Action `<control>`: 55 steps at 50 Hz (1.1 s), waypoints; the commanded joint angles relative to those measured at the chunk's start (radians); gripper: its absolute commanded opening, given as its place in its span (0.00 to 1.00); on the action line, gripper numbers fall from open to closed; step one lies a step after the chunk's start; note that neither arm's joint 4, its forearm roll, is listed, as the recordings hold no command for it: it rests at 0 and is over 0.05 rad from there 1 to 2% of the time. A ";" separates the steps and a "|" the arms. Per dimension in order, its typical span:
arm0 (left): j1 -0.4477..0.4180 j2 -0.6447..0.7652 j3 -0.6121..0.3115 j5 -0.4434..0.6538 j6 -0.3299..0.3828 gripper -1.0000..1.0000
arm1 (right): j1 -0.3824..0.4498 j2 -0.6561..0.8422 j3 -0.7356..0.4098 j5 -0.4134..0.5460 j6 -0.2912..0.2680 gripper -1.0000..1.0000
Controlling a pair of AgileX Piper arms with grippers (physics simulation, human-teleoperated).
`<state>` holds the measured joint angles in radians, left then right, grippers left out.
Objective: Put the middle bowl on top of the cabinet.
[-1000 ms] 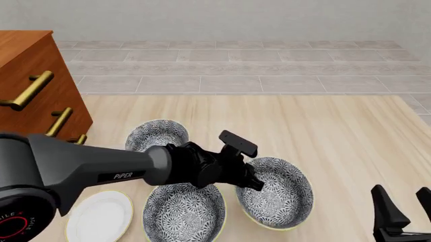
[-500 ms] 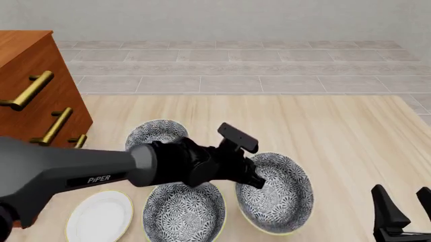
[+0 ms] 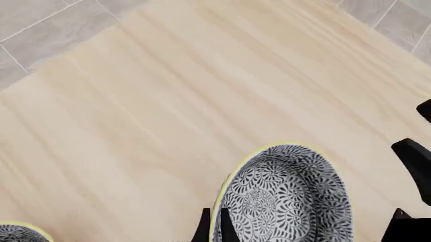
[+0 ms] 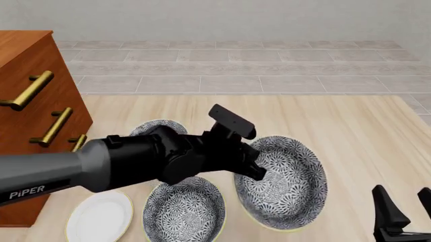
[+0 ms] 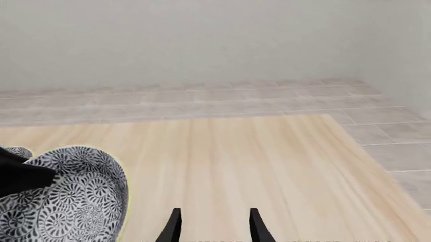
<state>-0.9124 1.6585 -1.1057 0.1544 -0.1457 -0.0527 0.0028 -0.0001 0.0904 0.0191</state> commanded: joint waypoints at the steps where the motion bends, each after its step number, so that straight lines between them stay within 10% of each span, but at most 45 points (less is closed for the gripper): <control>1: -0.008 -0.100 0.008 0.022 0.015 0.00 | -0.023 0.014 0.000 0.006 -0.021 1.00; 5: -0.006 -0.131 0.011 0.028 0.022 0.00 | -0.008 0.001 0.000 0.022 0.000 1.00; 9: 0.003 -0.150 0.010 0.035 0.032 0.00 | -0.006 0.145 0.000 -0.163 0.018 1.00; 17: 0.012 -0.196 0.018 0.040 0.037 0.00 | 0.000 0.000 0.000 -0.032 0.021 1.00; 55: 0.205 -0.372 -0.045 0.151 0.053 0.00 | 0.013 0.001 0.000 -0.016 0.001 1.00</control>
<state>-0.7744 1.3239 -1.1186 0.2779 -0.0860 -0.0420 0.0043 -0.0002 0.0730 0.0226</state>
